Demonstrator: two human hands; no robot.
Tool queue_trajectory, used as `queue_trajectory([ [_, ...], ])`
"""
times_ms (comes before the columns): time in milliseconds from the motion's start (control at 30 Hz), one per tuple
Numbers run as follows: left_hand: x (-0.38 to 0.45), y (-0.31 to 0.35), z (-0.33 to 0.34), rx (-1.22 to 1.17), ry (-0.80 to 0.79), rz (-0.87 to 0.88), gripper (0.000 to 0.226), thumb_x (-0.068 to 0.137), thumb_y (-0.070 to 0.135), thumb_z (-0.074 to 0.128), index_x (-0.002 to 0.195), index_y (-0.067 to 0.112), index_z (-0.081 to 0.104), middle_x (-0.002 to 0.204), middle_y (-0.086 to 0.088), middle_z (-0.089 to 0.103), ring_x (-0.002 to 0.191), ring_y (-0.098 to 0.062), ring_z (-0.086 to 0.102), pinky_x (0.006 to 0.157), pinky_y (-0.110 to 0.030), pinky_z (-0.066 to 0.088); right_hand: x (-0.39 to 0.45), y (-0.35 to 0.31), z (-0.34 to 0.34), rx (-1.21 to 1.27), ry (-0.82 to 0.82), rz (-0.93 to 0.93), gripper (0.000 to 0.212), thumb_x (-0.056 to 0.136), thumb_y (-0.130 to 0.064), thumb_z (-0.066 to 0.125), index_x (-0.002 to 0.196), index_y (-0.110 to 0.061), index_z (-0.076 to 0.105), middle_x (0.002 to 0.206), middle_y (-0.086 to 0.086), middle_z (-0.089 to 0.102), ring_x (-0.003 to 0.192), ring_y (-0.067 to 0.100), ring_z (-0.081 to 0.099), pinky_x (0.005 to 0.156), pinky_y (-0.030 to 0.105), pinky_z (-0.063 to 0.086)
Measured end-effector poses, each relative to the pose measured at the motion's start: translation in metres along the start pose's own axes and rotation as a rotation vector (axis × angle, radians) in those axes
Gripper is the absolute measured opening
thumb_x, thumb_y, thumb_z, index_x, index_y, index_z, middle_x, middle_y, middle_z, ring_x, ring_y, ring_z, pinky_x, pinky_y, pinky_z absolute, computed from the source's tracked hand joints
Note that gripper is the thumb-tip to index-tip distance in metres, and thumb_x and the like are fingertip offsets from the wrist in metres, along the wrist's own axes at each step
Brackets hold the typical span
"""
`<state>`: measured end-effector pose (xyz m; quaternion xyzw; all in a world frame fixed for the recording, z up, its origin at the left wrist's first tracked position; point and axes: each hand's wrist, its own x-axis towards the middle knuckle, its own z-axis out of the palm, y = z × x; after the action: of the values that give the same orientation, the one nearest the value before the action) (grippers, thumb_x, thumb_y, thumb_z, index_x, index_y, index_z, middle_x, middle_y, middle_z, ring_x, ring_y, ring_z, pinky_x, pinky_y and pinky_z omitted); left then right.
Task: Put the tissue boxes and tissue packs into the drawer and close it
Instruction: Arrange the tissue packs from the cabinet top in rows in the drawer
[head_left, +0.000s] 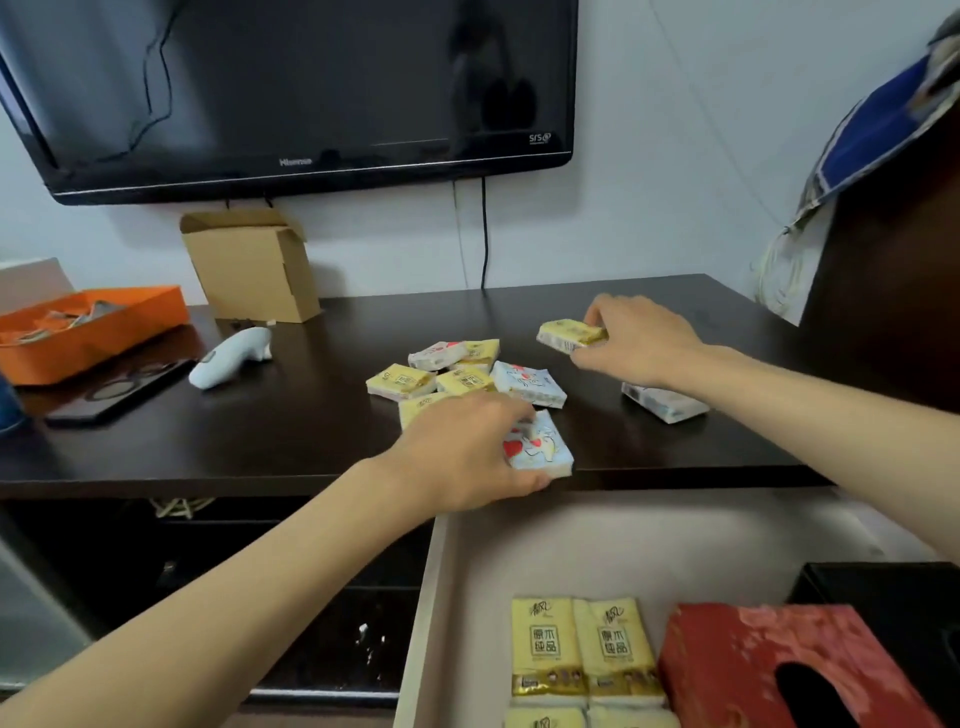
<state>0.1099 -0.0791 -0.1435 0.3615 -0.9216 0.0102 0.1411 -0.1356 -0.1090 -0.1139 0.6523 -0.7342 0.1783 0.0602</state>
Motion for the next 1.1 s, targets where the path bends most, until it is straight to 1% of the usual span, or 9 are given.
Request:
queue_trajectory([
  [100, 0.009, 0.020, 0.011, 0.035, 0.013, 0.031, 0.063, 0.083, 0.063, 0.059, 0.130, 0.022, 0.060, 0.132, 0.002, 0.063, 0.120, -0.021, 0.056, 0.090, -0.038, 0.050, -0.035, 0.008, -0.009, -0.094, 0.064, -0.075, 0.040, 0.086, -0.060, 0.056, 0.103, -0.025, 0.060, 0.100, -0.002, 0.068, 0.097, 0.024, 0.055, 0.068, 0.039, 0.040],
  [200, 0.019, 0.026, 0.012, 0.039, 0.024, 0.034, 0.068, 0.083, 0.067, 0.057, 0.133, 0.022, 0.059, 0.136, 0.002, 0.060, 0.125, -0.020, 0.052, 0.095, -0.040, 0.048, -0.067, 0.011, -0.011, -0.218, 0.105, -0.141, 0.052, 0.085, -0.076, 0.045, 0.083, -0.026, 0.055, 0.087, -0.004, 0.063, 0.089, 0.022, 0.048, 0.071, 0.039, 0.037],
  [367, 0.015, 0.016, -0.003, 0.033, 0.176, -0.030, 0.062, 0.078, 0.078, 0.051, 0.110, 0.027, 0.064, 0.112, 0.009, 0.062, 0.106, -0.013, 0.054, 0.079, -0.037, 0.048, -0.089, 0.020, -0.012, -0.256, -0.010, -0.180, 0.066, 0.080, -0.086, 0.045, 0.096, -0.025, 0.065, 0.098, -0.005, 0.063, 0.098, 0.019, 0.049, 0.075, 0.038, 0.042],
  [467, 0.006, -0.011, -0.019, 0.049, 0.245, -0.102, 0.047, 0.083, 0.070, 0.047, 0.101, 0.029, 0.061, 0.106, 0.012, 0.059, 0.103, -0.012, 0.054, 0.071, -0.033, 0.038, -0.086, 0.029, -0.018, -0.114, -0.057, -0.204, 0.050, 0.079, -0.076, 0.061, 0.100, -0.032, 0.069, 0.109, -0.009, 0.056, 0.109, 0.014, 0.043, 0.074, 0.035, 0.038],
  [600, -0.004, -0.052, -0.031, -0.095, -0.091, -0.267, 0.054, 0.076, 0.060, 0.071, 0.116, 0.025, 0.059, 0.125, 0.003, 0.055, 0.114, -0.017, 0.049, 0.092, -0.038, 0.045, -0.069, 0.031, -0.019, 0.163, -0.278, -0.260, 0.032, 0.080, -0.044, 0.083, 0.107, -0.031, 0.071, 0.132, -0.008, 0.052, 0.133, 0.015, 0.034, 0.101, 0.034, 0.036],
  [667, -0.007, -0.063, -0.027, -0.115, -0.198, -0.305, 0.053, 0.076, 0.052, 0.077, 0.118, 0.025, 0.058, 0.113, 0.004, 0.052, 0.101, -0.017, 0.050, 0.077, -0.028, 0.044, -0.061, 0.028, -0.016, 0.263, -0.363, -0.219, 0.029, 0.079, -0.035, 0.085, 0.104, -0.033, 0.070, 0.130, -0.005, 0.056, 0.129, 0.018, 0.044, 0.104, 0.035, 0.039],
  [767, -0.011, -0.070, -0.021, -0.143, -0.170, -0.279, 0.042, 0.078, 0.043, 0.078, 0.112, 0.027, 0.060, 0.098, 0.009, 0.045, 0.090, -0.015, 0.047, 0.063, -0.013, 0.032, -0.055, 0.026, -0.015, 0.276, -0.406, -0.168, 0.031, 0.077, -0.033, 0.088, 0.097, -0.039, 0.065, 0.122, -0.003, 0.061, 0.115, 0.022, 0.058, 0.098, 0.041, 0.049],
  [900, -0.012, -0.075, -0.021, -0.205, -0.148, -0.273, 0.029, 0.075, 0.036, 0.081, 0.099, 0.029, 0.065, 0.105, 0.006, 0.053, 0.094, -0.017, 0.051, 0.070, -0.025, 0.037, -0.061, 0.024, -0.018, 0.208, -0.352, -0.153, 0.035, 0.073, -0.036, 0.090, 0.098, -0.035, 0.066, 0.118, -0.002, 0.064, 0.112, 0.023, 0.059, 0.099, 0.043, 0.050],
  [1100, -0.023, -0.063, -0.021, -0.221, -0.043, -0.320, 0.025, 0.068, 0.040, 0.081, 0.086, 0.031, 0.065, 0.091, 0.007, 0.060, 0.095, -0.021, 0.054, 0.073, -0.032, 0.039, -0.101, 0.017, -0.044, 0.199, -0.052, -0.152, 0.046, 0.069, -0.054, 0.087, 0.105, -0.033, 0.066, 0.112, -0.006, 0.062, 0.107, 0.022, 0.058, 0.088, 0.041, 0.047],
])
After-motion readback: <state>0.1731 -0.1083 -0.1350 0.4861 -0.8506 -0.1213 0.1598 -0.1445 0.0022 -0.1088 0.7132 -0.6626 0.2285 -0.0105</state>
